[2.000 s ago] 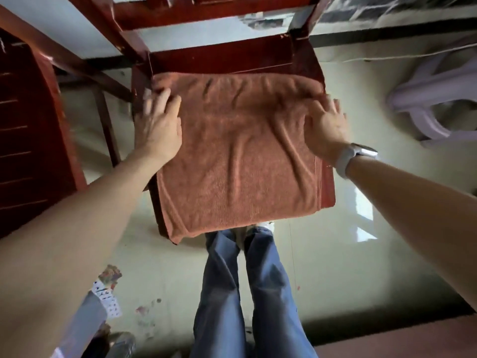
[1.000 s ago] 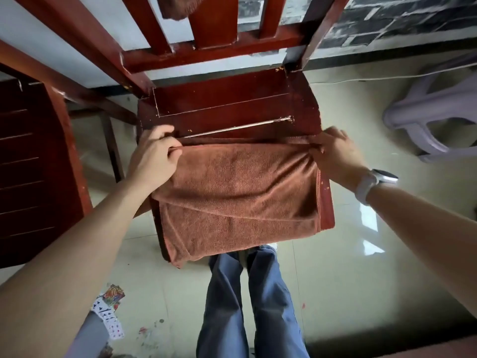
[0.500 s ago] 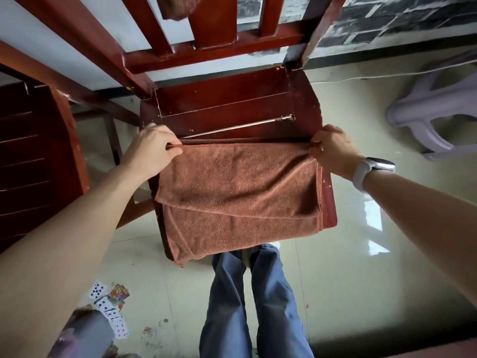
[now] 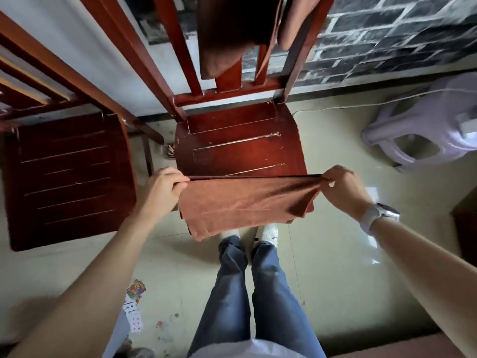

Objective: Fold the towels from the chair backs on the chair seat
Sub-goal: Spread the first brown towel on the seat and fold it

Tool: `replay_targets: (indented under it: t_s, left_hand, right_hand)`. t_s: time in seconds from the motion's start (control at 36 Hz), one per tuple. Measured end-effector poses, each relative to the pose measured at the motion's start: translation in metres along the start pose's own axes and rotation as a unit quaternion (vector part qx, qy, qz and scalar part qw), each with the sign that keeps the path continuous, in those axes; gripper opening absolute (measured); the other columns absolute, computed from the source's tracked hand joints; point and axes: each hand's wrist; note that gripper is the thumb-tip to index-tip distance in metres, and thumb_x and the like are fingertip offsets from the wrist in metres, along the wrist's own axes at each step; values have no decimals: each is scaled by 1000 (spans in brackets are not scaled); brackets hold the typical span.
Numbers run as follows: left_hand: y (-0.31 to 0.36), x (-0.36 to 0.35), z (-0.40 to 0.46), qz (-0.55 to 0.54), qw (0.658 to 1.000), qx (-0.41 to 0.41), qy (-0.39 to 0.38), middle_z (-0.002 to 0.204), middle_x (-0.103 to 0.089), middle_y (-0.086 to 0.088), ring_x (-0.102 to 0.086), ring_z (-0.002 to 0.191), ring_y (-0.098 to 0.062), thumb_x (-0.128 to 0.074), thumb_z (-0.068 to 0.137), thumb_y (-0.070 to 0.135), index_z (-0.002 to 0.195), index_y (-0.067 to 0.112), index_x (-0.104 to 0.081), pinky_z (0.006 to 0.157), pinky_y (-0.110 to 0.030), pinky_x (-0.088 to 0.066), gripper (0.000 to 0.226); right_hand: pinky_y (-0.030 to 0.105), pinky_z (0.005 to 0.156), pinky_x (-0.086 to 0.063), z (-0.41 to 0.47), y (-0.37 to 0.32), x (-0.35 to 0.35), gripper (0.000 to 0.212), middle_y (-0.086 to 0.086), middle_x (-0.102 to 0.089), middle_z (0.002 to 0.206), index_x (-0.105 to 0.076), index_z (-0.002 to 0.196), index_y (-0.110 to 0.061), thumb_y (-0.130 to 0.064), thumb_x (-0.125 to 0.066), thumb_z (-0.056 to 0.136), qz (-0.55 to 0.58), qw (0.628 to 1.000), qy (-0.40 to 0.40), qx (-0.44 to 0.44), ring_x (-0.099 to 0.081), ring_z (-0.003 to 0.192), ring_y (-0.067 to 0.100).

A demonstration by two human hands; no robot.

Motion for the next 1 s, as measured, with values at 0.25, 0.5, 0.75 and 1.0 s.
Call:
replay_targets:
  t_s: [0.25, 0.5, 0.75, 1.0]
  left_hand:
    - [72, 86, -34, -25, 994, -35, 98, 99, -65, -4, -58, 94, -19, -61, 84, 4, 93, 6, -73, 84, -16, -33, 14]
    - [143, 182, -10, -10, 978, -114, 173, 102, -65, -5, -60, 96, -27, -58, 86, 7, 91, 8, -72, 86, -36, -43, 14]
    - [198, 259, 2, 12, 947, -203, 250, 102, -66, -10, -60, 97, -26, -57, 86, 1, 92, 3, -71, 87, -25, -38, 15]
    - [227, 299, 9, -110, 933, -179, 293, 88, -69, -3, -58, 70, 9, -69, 79, 8, 87, 9, -72, 83, -19, -42, 9]
  right_hand:
    - [29, 77, -37, -60, -21, 89, 17, 22, -62, 98, -66, 93, 6, 6, -54, 80, 63, 990, 128, -16, -58, 90, 37]
    - [44, 81, -49, -67, -38, 200, 19, 19, -63, 93, -70, 91, 0, 2, -53, 81, -60, 969, 218, 96, -57, 89, 38]
    - [45, 76, -48, -77, -46, 294, 15, 17, -65, 91, -70, 96, -2, -5, -61, 84, -111, 909, 372, 149, -59, 87, 38]
    - [33, 86, -44, -82, -64, 338, 18, 20, -62, 97, -67, 99, 5, 2, -54, 87, 28, 890, 428, 155, -58, 89, 35]
Point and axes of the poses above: each hand's wrist, its own z-axis towards the middle knuckle, its own x-axis out of the back of the hand, y = z × x
